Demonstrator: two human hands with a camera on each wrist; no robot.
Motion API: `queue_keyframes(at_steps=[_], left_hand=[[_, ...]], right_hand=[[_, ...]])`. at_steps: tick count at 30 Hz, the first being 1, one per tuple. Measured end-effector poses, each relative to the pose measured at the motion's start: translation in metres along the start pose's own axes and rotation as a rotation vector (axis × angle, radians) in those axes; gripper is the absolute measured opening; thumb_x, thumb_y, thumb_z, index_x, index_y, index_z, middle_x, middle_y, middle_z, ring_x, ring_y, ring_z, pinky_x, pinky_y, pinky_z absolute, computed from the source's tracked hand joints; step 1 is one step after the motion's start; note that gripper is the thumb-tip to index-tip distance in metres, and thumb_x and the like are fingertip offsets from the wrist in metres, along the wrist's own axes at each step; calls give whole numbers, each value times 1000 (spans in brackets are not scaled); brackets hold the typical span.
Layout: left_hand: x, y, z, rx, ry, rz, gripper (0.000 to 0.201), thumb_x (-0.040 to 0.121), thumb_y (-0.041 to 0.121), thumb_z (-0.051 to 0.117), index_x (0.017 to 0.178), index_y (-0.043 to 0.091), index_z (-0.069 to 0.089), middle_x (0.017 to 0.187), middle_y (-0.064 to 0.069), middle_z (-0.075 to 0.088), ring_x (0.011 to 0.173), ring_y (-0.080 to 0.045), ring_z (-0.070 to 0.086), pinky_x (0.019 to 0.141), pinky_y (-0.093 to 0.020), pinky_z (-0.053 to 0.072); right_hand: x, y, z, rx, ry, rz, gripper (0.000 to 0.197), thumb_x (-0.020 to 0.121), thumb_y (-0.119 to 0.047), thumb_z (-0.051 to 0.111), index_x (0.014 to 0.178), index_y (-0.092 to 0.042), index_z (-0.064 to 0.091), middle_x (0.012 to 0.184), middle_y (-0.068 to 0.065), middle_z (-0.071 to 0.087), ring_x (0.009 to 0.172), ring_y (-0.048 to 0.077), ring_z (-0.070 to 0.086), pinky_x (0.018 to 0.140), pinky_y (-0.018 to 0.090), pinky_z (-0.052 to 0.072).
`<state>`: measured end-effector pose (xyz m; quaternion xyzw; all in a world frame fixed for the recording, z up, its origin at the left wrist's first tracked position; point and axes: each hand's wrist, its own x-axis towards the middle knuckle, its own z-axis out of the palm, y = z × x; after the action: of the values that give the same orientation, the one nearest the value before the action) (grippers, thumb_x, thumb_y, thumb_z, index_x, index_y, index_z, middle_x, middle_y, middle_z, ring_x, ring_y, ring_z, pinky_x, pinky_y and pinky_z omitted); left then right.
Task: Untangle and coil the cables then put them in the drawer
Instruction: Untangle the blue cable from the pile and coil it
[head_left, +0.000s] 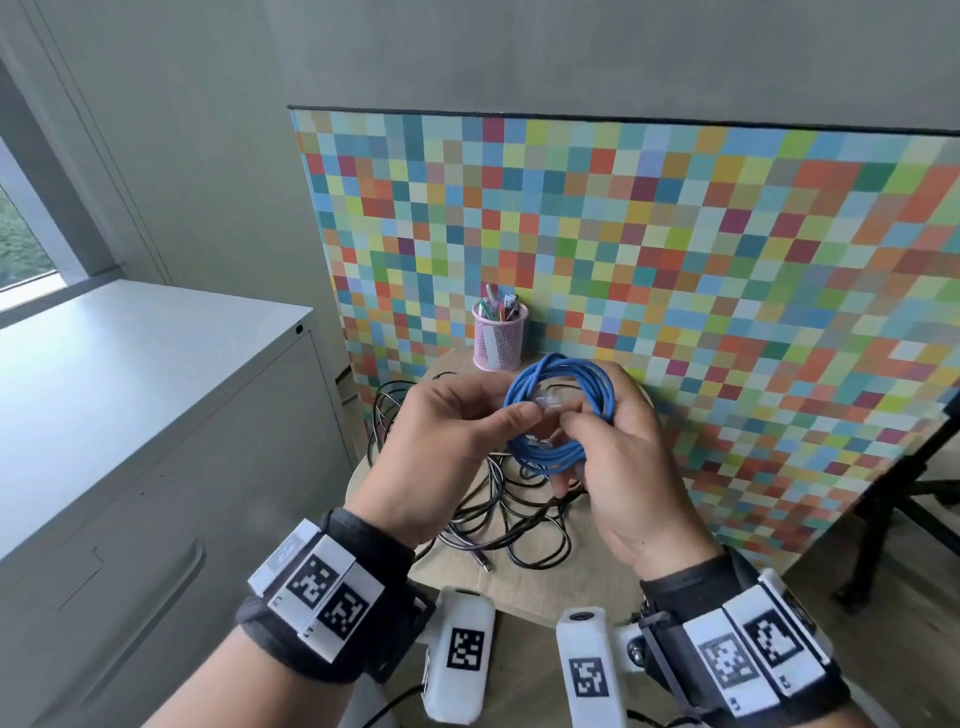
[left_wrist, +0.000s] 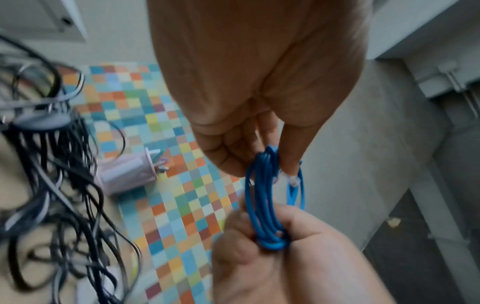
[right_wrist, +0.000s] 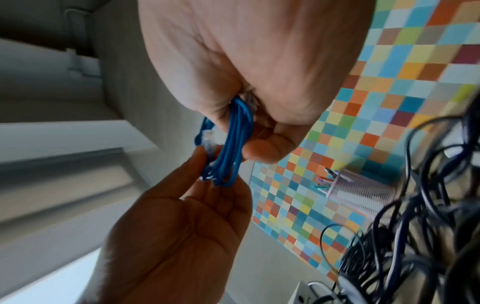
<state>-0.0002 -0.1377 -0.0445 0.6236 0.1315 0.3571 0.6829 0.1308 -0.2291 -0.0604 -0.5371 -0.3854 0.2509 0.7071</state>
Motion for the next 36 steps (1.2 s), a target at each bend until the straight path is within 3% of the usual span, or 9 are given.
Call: queue_keyframes(at_steps=[5, 8, 11, 14, 16, 21, 26, 31, 36], left_hand=[[-1, -6, 9, -257, 13, -29, 28, 91, 7, 67, 117, -3, 71, 87, -17, 73, 76, -32, 65, 58, -39, 57], [-2, -8, 10, -366, 104, -42, 36, 90, 4, 68, 126, 2, 63, 76, -15, 71, 67, -23, 68, 60, -37, 59], [2, -10, 5, -274, 178, -29, 34, 86, 5, 68, 118, 3, 61, 74, -16, 69, 64, -23, 66, 69, -31, 59], [7, -7, -1, -132, 173, -20, 12, 94, 3, 65, 105, -2, 65, 79, -17, 70, 69, -25, 66, 73, -33, 59], [9, -5, -5, -94, 165, -29, 13, 95, 5, 66, 104, -3, 67, 79, -15, 70, 71, -23, 65, 75, -33, 57], [9, -4, -10, -63, 132, -7, 20, 91, 20, 74, 107, 8, 77, 80, -9, 63, 74, -20, 54, 75, -32, 45], [12, 7, -11, -124, 216, 61, 16, 92, 11, 68, 105, 12, 77, 78, -8, 69, 68, -18, 62, 70, -28, 55], [12, 7, -15, 116, 176, 46, 15, 96, 14, 69, 108, 9, 78, 77, -1, 69, 69, -11, 60, 69, -22, 52], [9, 2, -12, 283, 134, 36, 14, 100, 22, 67, 105, 15, 78, 79, -8, 70, 74, -13, 61, 73, -26, 53]], right_hand=[[-5, -4, 5, 273, -93, 207, 31, 100, 1, 49, 89, -13, 74, 74, 7, 65, 61, 23, 59, 43, 29, 40], [-4, -4, 4, 156, -98, 147, 29, 99, 2, 54, 109, -20, 72, 83, 6, 69, 72, 23, 66, 48, 33, 48], [-2, 0, -2, -130, -64, -78, 60, 96, -2, 66, 137, -44, 56, 113, -2, 72, 103, 20, 72, 80, 42, 61], [-1, -2, -6, -150, -145, -201, 59, 99, -1, 63, 144, -38, 54, 135, -15, 66, 127, 10, 63, 103, 32, 53], [3, -7, -7, -139, -132, -210, 42, 102, -6, 61, 139, -26, 62, 127, -16, 71, 122, 4, 64, 100, 22, 51], [16, -6, -10, -107, 33, -180, 20, 101, -11, 65, 100, -24, 79, 92, 3, 78, 83, 22, 74, 76, 36, 58], [6, 2, -4, 105, -9, -84, 17, 99, -13, 62, 101, -17, 78, 86, 15, 75, 63, 27, 66, 59, 39, 55], [3, -4, -6, 126, -98, -94, 35, 91, -25, 73, 125, -18, 68, 106, 7, 75, 93, 20, 72, 77, 38, 58], [11, -5, -4, -105, -102, -170, 27, 89, -18, 74, 115, -26, 76, 101, 5, 79, 85, 23, 74, 85, 46, 62]])
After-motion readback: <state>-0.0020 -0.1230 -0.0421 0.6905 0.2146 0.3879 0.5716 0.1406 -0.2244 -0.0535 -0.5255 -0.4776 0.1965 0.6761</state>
